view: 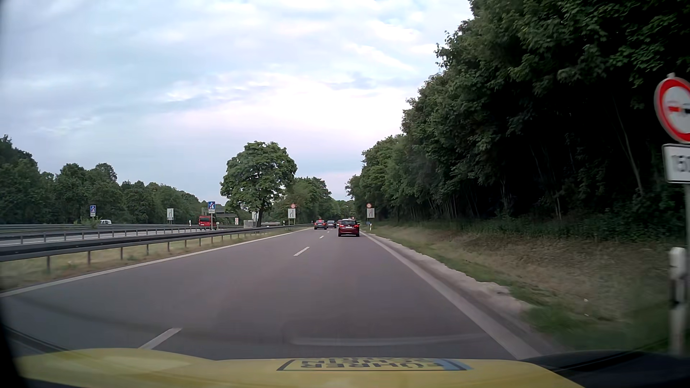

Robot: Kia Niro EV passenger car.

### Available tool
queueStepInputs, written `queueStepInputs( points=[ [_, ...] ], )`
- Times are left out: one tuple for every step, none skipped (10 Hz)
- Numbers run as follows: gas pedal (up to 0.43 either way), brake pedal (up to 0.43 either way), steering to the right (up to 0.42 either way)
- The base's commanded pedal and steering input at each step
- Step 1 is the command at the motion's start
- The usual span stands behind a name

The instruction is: Follow the waypoints while adhering to traffic rules and regulations

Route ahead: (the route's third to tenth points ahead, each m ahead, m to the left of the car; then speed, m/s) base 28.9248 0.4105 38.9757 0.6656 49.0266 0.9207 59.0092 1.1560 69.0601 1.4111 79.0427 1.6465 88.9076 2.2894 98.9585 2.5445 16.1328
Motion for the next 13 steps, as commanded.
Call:
queueStepInputs(
  points=[
    [0.000,0.000,-0.007],
    [0.000,0.000,-0.006],
    [0.000,0.000,-0.006],
    [0.000,0.000,-0.004],
    [0.000,0.000,-0.004],
    [0.000,0.000,-0.004],
    [0.000,0.000,-0.003],
    [0.000,0.006,-0.003],
    [0.000,0.024,-0.003],
    [0.000,0.085,-0.003],
    [0.000,0.116,-0.003],
    [0.000,0.122,-0.003],
    [0.000,0.128,-0.003]
  ],
)
